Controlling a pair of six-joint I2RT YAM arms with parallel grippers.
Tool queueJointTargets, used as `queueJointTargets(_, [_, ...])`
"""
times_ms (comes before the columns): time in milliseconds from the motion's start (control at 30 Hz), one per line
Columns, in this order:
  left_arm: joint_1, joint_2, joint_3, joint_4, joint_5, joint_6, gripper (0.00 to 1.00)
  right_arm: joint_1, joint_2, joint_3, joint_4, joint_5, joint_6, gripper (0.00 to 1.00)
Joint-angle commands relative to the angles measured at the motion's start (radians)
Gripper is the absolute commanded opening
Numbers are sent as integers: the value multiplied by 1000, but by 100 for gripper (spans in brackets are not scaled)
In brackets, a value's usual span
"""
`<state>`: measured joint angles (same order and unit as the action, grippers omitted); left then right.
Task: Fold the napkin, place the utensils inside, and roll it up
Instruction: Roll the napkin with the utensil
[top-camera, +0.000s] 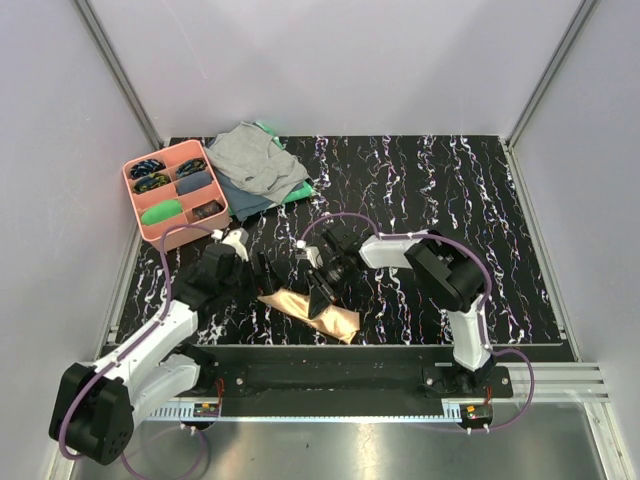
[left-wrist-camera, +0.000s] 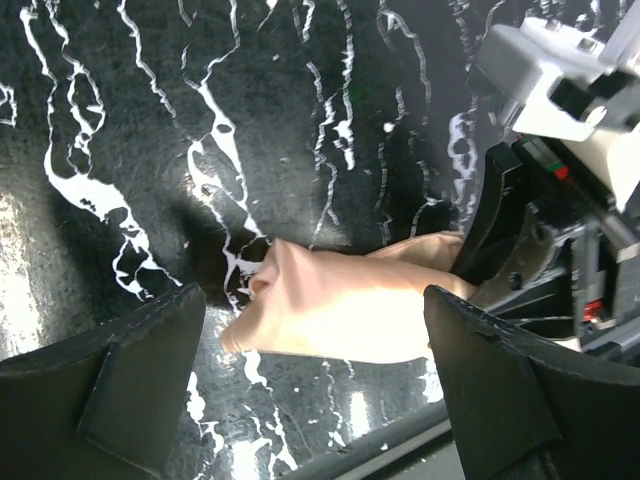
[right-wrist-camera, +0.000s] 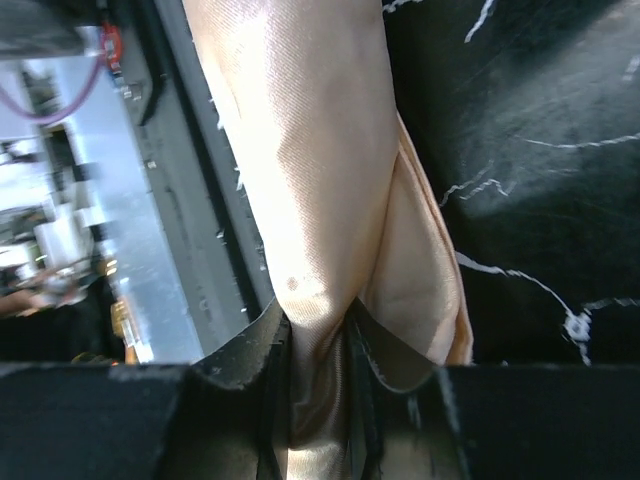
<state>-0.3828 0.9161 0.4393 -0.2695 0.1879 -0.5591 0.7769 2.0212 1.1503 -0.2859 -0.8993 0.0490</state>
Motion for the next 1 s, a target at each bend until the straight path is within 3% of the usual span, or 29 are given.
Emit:
queueJointTargets(0, [-1,3,-46,139,-18,-10,90,-19,54,49,-48,-147,-17,27])
queueJointTargets(333, [-1,150,-86,311,64,-12,49,-57,116,98,-73,-210,-21,29])
queueJointTargets(367, [-1,164,-86,317,79,-12,37,-59,119,103,-75,-213,-24,29])
queueJointTargets(500, [-1,242,-79,306,79,-9,10,-70,114,114,-78,-193,-24,36])
queueJointTargets(567, [-1,266,-59,279,64,-2,2,-76,105,120,-93,-158,-26,43])
queueJointTargets(633, [-1,305,-36,273,65,8,0,-79,82,138,-133,-118,-35,57])
queueJointTargets(733, [-1,349,-1,225,68,16,0,-79,33,166,-195,-46,-76,67])
queueJointTargets(967, [-1,406,53,185,93,28,0,-74,-157,169,-237,212,-123,82])
